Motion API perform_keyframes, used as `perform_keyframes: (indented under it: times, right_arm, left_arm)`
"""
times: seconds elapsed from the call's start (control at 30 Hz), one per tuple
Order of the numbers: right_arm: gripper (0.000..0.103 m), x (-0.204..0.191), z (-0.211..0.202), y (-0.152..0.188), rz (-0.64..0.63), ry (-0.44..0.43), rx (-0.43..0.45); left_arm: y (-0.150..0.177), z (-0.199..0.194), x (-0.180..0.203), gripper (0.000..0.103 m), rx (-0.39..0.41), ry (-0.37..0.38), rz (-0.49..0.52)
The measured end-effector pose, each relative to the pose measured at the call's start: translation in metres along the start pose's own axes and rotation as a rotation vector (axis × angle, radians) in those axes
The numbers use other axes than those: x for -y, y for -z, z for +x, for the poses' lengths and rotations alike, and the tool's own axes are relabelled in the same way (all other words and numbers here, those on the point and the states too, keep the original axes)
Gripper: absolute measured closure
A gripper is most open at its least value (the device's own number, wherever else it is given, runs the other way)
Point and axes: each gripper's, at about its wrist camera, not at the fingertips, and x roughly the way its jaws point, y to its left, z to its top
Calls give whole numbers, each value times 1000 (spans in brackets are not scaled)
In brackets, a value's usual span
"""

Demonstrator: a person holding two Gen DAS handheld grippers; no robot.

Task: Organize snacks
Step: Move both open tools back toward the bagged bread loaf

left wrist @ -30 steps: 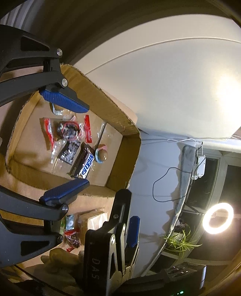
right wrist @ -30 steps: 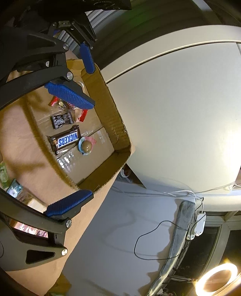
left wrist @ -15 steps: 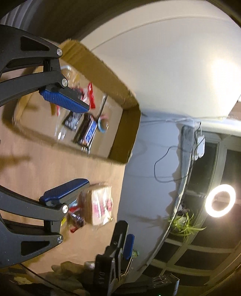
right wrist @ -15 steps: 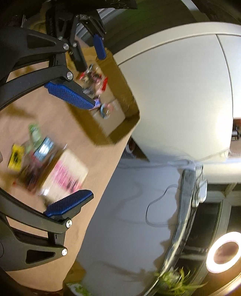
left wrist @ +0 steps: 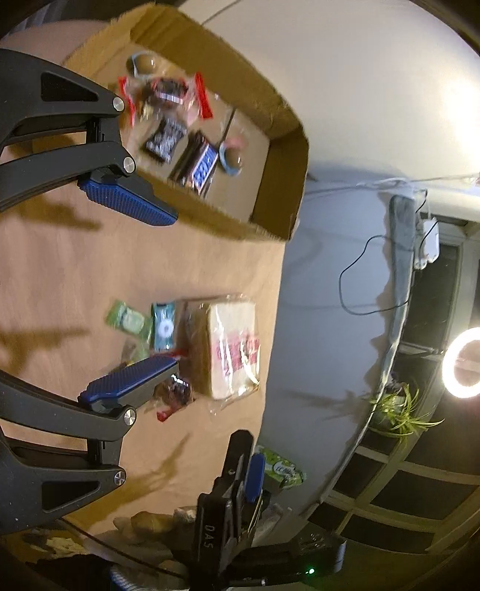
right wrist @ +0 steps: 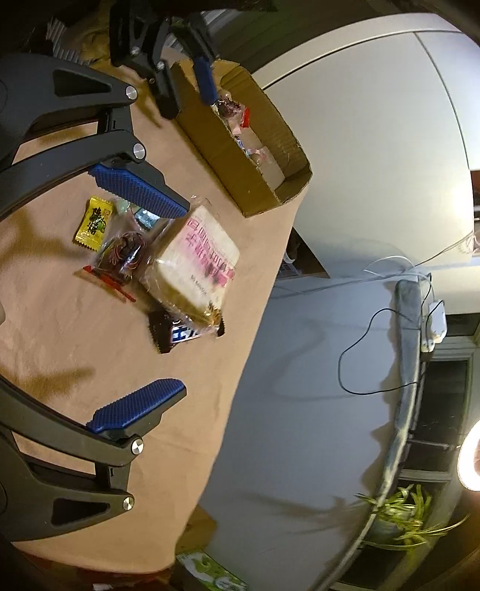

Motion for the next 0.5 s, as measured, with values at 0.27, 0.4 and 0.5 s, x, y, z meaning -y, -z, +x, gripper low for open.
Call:
perform_keyframes:
  times: [0.27,0.4,0.5]
  right_arm:
    - [12,15,15,1,41,-75,-22]
    - [12,17,28,1,67,-124,-50]
    - [12,19,37,1,90,-169,-64]
  left_arm:
    - [-4,28,9,30,-55,40,-14]
    - [-9,42,8,32,-78,70,-44]
    - [-15,52,13,31,-86,91,-46]
